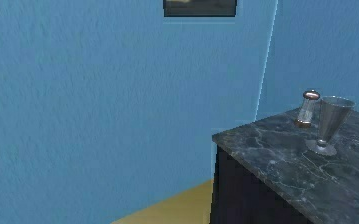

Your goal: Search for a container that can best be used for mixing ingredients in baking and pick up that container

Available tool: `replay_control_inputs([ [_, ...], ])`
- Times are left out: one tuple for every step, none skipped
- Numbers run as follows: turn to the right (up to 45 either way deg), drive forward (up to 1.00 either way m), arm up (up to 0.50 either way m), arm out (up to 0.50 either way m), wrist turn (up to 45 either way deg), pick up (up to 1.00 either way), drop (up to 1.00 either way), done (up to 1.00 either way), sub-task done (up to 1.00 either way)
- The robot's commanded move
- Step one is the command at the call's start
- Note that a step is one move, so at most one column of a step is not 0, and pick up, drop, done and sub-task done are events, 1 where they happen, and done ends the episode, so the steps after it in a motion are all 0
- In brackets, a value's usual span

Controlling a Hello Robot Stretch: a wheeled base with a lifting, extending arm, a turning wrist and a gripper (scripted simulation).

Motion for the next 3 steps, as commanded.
replay_control_inputs([
  [0.0,0.0,0.38,0.0,0.0,0.0,0.0,0.0,0.0],
  [0.0,0.0,0.0,0.42,0.0,0.0,0.0,0.0,0.0],
  [0.0,0.0,0.0,0.0,45.0,0.0,0.0,0.0,0.0],
])
